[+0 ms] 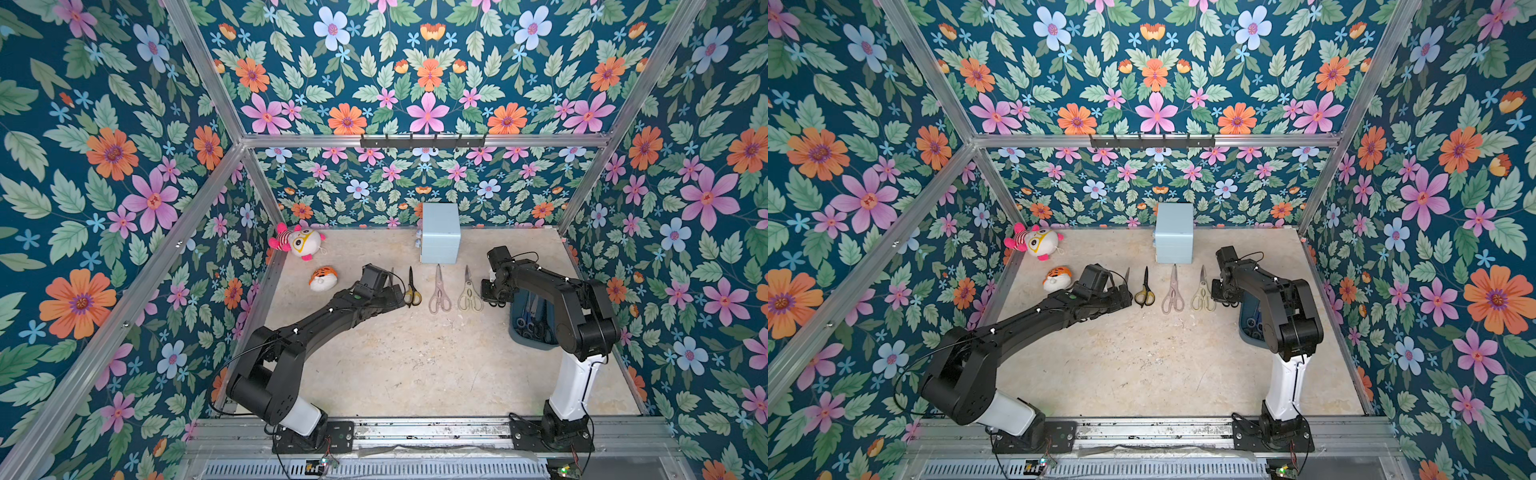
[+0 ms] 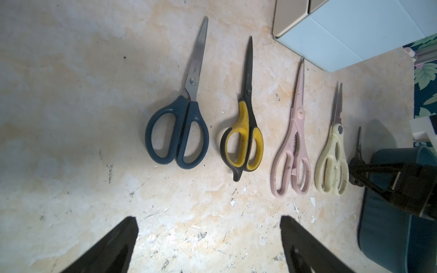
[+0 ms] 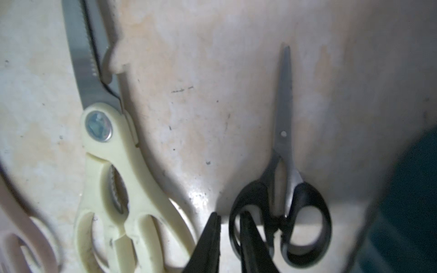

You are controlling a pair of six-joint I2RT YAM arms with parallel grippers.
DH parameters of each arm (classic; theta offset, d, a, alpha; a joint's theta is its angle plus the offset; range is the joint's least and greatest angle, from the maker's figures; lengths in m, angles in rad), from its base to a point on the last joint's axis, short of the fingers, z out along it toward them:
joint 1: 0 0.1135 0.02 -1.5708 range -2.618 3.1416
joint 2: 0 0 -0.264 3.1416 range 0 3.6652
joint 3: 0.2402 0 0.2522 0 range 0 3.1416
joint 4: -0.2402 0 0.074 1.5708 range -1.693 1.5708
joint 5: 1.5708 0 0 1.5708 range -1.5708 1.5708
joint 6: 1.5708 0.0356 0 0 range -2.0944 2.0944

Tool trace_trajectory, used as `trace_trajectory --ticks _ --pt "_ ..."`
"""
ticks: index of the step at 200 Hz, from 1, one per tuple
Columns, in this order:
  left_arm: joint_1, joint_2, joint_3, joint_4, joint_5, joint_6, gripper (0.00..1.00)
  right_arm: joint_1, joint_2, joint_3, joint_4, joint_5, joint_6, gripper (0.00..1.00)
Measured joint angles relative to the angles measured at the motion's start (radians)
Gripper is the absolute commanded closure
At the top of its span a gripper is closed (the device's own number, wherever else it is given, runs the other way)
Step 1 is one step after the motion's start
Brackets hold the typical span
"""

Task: Take the scissors out of the storage box
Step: Place the scissors at the center of the board, then pick up the scissors from the storage box.

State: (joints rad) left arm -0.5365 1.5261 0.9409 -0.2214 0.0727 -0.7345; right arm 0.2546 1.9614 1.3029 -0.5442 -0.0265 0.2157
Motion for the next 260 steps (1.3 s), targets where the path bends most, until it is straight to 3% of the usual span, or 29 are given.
trace_trajectory --ticks 45,116,139,186,260 --pt "0.0 0.0 -0.002 0.001 -0.001 0.0 0.02 0.0 -0.015 0.046 -0.04 0.0 0.0 0.72" --pt "0.0 0.028 0.068 -0.016 -0.001 0.023 0.02 -0.044 -0.225 0.113 -0.127 0.015 0.042 0.68" --pt "0.0 0.039 0.087 -0.021 -0.006 0.039 0.02 -0.114 -0.303 0.048 -0.168 0.009 0.081 0.62" --pt "0.0 0.034 0.082 -0.017 -0.042 0.084 0.02 -0.251 -0.459 -0.159 -0.214 -0.047 0.116 0.62" --pt "0.0 0.027 0.093 0.002 -0.102 0.109 0.01 -0.278 -0.479 -0.351 -0.162 -0.104 0.123 0.57"
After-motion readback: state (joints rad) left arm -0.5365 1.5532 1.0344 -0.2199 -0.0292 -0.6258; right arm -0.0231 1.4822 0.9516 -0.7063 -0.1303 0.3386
